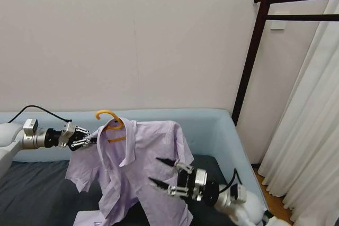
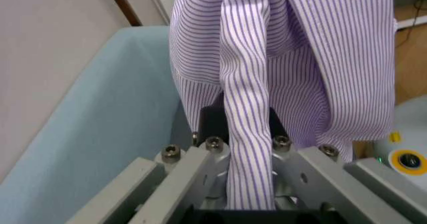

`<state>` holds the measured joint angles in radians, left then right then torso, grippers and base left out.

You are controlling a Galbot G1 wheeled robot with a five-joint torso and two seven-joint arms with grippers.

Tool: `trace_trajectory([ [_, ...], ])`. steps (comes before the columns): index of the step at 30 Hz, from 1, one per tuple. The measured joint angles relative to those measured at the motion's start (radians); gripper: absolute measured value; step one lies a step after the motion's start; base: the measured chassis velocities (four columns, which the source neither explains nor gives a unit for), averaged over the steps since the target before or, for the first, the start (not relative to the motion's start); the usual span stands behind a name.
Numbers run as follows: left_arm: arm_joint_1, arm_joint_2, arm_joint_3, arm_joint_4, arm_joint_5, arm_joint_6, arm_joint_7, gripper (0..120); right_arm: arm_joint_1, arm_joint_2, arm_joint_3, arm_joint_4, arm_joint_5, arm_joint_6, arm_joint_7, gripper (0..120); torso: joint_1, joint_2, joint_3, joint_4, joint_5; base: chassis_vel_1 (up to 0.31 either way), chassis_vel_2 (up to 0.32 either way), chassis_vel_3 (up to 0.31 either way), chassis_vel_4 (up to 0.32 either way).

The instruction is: Pick up the clothes from the sofa and hang them on the clothes hanger.

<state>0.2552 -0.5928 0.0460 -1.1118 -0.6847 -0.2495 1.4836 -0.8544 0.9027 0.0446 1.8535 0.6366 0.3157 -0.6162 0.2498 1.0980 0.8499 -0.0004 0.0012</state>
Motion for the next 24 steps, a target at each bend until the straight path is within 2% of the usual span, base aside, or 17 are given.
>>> trace_trajectory([
  [1,-0.001,-0.007,0.001,-0.006,0.017,-0.003,0.007,1,0.018,-0.027,0.007,0.004,-0.005,-0.019,0.030,79,0.000,0.000,0.000,0.0001,-0.0001,0.000,0.000,0.000,0.000],
  [2,-0.001,-0.007,0.001,-0.006,0.017,-0.003,0.007,1,0.018,-0.027,0.007,0.004,-0.005,-0.019,0.030,79,0.000,0.000,0.000,0.0001,-0.0001,0.000,0.000,0.000,0.000],
  [5,0.003,-0.023,0.001,-0.028,0.055,-0.015,0.017,1,0.038,-0.086,0.009,0.002,-0.020,-0.075,0.039,94,0.000,0.000,0.000,0.0000,0.0000,0.000,0.000,0.000,0.000],
  [10,0.011,-0.039,0.008,-0.067,0.086,-0.020,0.020,1,0.068,-0.128,-0.020,-0.030,-0.051,-0.150,-0.004,100,0.000,0.000,0.000,-0.0002,0.0001,0.000,0.000,0.000,0.000],
  [17,0.019,-0.053,0.013,-0.089,0.111,-0.026,0.026,1,0.118,-0.132,-0.054,-0.061,-0.062,-0.201,-0.072,100,0.000,0.000,0.000,0.0000,-0.0001,0.000,0.000,0.000,0.000],
  [20,0.033,-0.051,0.013,-0.106,0.119,-0.031,0.028,1,0.138,-0.129,-0.064,-0.077,-0.072,-0.223,-0.115,90,0.000,0.000,0.000,0.0001,-0.0002,0.000,0.000,0.000,0.000],
  [21,0.033,-0.051,0.013,-0.106,0.119,-0.031,0.028,1,0.138,-0.129,-0.064,-0.077,-0.072,-0.223,-0.115,90,0.000,0.000,0.000,0.0001,-0.0002,0.000,0.000,0.000,0.000],
  [24,0.043,-0.051,0.011,-0.112,0.127,-0.038,0.029,1,0.152,-0.126,-0.076,-0.079,-0.071,-0.252,-0.154,75,0.000,0.000,0.000,0.0001,-0.0002,0.000,0.000,0.000,0.000],
])
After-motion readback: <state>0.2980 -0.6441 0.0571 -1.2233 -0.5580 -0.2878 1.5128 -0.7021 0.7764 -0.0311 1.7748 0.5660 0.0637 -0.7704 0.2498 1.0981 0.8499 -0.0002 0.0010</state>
